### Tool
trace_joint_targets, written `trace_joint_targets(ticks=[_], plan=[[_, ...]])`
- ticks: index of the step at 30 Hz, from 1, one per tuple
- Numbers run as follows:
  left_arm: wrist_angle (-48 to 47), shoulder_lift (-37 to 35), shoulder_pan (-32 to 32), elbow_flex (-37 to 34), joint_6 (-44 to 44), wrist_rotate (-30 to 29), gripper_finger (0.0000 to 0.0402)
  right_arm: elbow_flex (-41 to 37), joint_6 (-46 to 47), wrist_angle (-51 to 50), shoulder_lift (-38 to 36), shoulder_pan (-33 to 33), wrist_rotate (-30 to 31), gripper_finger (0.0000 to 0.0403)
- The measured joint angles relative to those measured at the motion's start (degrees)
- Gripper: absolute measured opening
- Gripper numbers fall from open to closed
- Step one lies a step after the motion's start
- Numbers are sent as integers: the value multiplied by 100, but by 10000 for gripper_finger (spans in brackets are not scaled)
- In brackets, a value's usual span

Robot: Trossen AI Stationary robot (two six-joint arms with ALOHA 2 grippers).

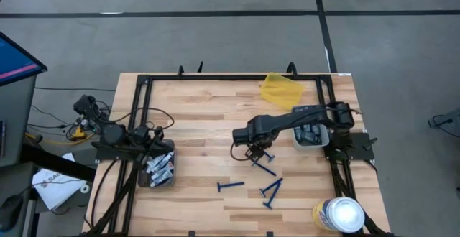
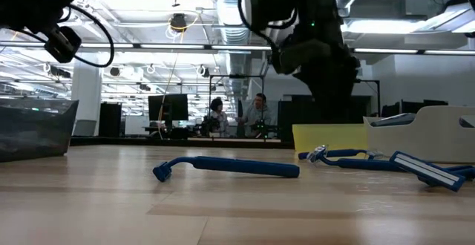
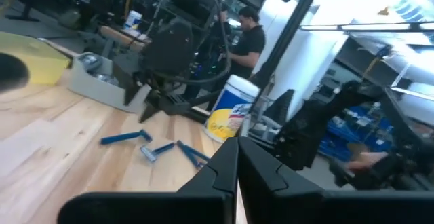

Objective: Pick & Place Travel size toiletries
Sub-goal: Put the blue razor into the yellow bin

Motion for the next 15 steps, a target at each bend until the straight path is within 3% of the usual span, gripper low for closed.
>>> trace_joint_targets(ticks=[10,15], plan=[[-1,250,2,0,-27,-173,4,0,-62,170,9,-4,-190,254],[88,325,2,0,-461,-160,7,-48,-122,499,1,-48,-186,254]])
